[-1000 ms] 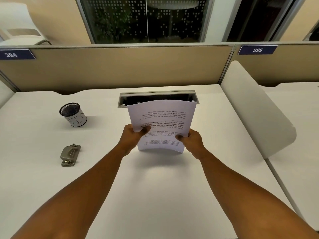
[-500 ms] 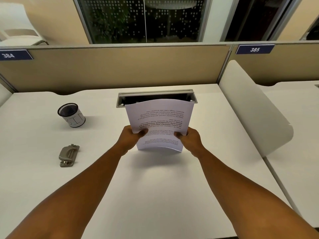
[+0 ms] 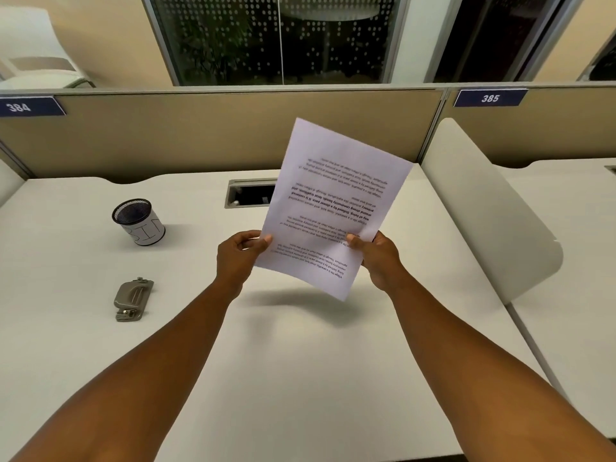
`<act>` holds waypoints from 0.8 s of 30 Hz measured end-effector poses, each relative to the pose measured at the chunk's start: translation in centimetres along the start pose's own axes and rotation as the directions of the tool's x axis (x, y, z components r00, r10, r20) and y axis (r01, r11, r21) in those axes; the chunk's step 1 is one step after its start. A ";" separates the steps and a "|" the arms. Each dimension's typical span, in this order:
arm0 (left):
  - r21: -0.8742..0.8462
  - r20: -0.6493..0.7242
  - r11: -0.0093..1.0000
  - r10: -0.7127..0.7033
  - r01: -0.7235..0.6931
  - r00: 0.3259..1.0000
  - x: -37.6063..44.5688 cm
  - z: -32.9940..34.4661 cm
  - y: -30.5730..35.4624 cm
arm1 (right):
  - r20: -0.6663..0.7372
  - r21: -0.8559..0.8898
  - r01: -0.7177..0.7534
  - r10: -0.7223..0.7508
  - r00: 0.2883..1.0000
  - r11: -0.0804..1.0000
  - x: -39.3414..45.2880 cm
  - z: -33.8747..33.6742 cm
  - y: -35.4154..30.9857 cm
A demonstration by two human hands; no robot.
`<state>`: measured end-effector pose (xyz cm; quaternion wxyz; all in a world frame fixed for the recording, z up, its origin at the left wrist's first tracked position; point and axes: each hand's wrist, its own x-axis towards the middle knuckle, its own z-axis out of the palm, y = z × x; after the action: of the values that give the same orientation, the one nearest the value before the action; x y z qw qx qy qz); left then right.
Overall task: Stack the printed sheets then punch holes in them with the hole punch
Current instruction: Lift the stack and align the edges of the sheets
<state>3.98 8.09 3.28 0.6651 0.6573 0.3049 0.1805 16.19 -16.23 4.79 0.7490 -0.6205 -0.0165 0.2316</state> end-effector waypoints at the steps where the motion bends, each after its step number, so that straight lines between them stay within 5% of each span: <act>1: -0.033 -0.022 0.999 -0.017 0.017 1.000 -0.1 -0.1 0.0 | 0.008 0.047 -0.003 0.002 1.000 0.999 0.0 -0.1 -0.1; 13: -0.269 0.182 0.960 -0.027 0.077 0.983 -1.9 2.2 0.4 | 0.061 0.425 -0.076 0.055 0.997 0.902 -0.7 1.3 0.9; 24: -0.277 0.134 0.961 0.027 0.011 0.991 -2.0 2.1 1.7 | 0.057 0.357 -0.183 0.174 0.983 0.916 -1.1 0.7 2.0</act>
<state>4.13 5.33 5.15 0.7690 0.5699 0.2280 0.1787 14.38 -15.75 3.39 0.8258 -0.4684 0.0739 0.3053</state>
